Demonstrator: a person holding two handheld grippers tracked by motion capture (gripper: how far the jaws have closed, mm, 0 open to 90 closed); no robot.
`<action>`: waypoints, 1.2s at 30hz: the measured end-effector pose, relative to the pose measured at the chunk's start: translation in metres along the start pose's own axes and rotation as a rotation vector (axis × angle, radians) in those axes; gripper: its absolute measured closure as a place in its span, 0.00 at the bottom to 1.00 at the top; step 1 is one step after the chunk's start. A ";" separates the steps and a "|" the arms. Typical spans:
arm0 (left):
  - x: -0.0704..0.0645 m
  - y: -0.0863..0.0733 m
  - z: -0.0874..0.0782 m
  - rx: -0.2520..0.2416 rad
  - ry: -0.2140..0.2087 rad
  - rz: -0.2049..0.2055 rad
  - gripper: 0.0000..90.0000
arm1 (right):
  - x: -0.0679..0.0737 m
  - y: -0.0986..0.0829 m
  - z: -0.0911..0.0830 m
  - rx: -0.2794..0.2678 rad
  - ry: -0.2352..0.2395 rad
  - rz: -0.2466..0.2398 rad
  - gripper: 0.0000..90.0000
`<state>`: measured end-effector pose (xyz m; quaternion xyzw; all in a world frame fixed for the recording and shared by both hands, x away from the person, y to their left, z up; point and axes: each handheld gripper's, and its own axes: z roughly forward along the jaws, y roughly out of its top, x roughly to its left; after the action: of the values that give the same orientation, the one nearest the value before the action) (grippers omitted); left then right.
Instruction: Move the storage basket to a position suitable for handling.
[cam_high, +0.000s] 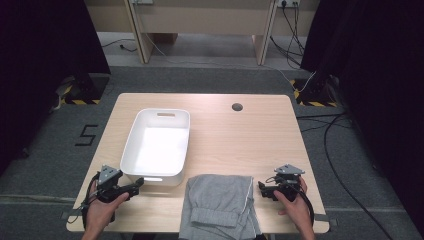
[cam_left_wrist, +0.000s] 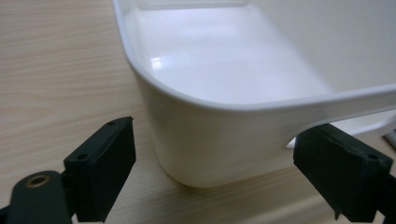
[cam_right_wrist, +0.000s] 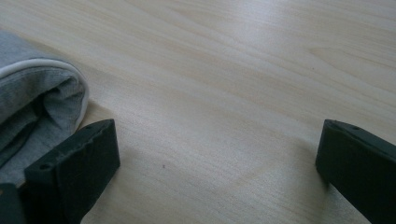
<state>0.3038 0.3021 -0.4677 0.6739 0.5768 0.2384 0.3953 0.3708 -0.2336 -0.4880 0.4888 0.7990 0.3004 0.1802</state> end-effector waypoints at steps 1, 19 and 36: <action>0.003 0.000 0.000 0.001 0.005 -0.011 0.16 | 0.000 0.000 0.000 0.000 0.000 0.000 0.01; 0.009 0.000 0.003 -0.012 -0.006 -0.048 0.15 | -0.003 0.012 -0.013 -0.119 0.001 0.005 0.20; 0.012 -0.004 0.003 -0.017 -0.024 -0.064 0.16 | 0.082 0.161 0.032 -0.191 0.157 -0.187 0.25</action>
<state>0.3064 0.3129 -0.4737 0.6546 0.5913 0.2224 0.4152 0.4600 -0.0965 -0.4060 0.3679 0.8203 0.3946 0.1899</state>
